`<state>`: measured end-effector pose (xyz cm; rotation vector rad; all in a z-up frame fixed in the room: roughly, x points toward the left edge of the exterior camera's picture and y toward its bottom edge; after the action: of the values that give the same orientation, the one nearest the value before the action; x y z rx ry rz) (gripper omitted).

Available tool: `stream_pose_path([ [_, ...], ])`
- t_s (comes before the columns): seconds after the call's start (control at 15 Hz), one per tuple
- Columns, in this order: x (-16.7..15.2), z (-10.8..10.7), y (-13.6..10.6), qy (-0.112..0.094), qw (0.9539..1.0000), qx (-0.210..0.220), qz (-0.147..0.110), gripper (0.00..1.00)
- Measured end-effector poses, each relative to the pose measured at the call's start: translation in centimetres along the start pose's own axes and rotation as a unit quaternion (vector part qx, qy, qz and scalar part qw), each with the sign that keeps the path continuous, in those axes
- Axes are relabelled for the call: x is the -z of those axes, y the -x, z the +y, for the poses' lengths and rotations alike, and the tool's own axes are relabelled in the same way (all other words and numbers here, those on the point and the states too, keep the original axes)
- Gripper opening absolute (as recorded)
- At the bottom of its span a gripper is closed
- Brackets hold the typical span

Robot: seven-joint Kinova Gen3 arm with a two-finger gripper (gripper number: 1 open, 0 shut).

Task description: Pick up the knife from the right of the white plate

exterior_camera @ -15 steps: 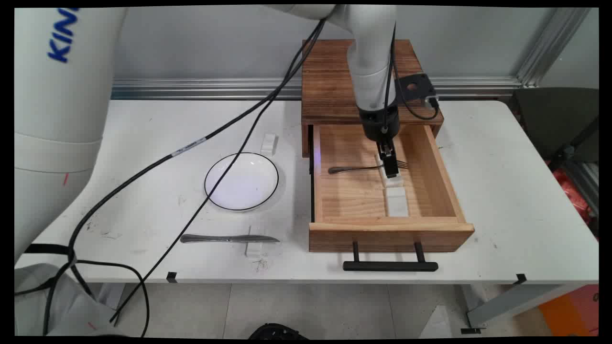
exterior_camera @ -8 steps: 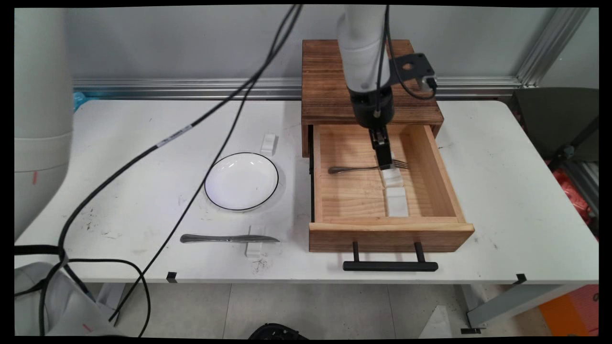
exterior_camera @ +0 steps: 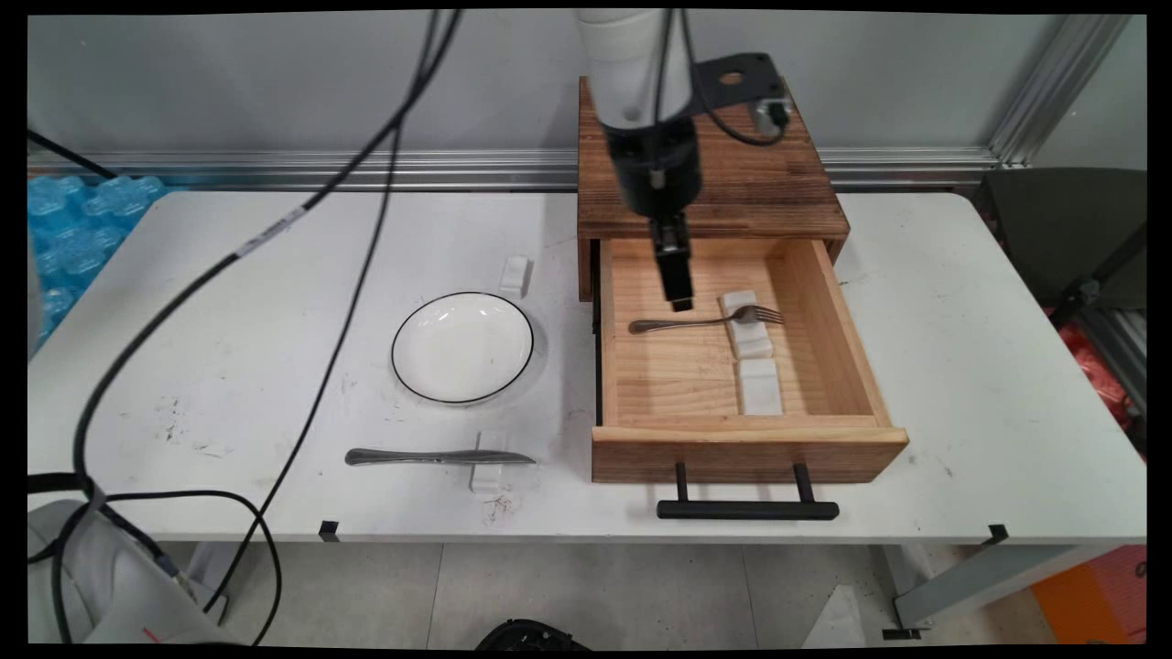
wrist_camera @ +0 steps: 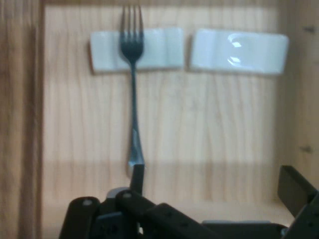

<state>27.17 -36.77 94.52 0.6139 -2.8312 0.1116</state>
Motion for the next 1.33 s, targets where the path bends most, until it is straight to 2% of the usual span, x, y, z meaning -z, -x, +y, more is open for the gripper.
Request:
stream_pose_path([
  [0.4,3.3,2.9,5.2,0.009,0.9999,0.007,-0.008,1.00],
  [0.73,4.4,5.5,10.2,0.018,0.9997,0.004,-0.017,1.00],
  [1.0,3.9,7.2,14.2,0.024,0.9995,0.000,-0.022,1.00],
  [1.33,1.5,8.5,17.9,0.022,0.9994,-0.008,-0.024,1.00],
])
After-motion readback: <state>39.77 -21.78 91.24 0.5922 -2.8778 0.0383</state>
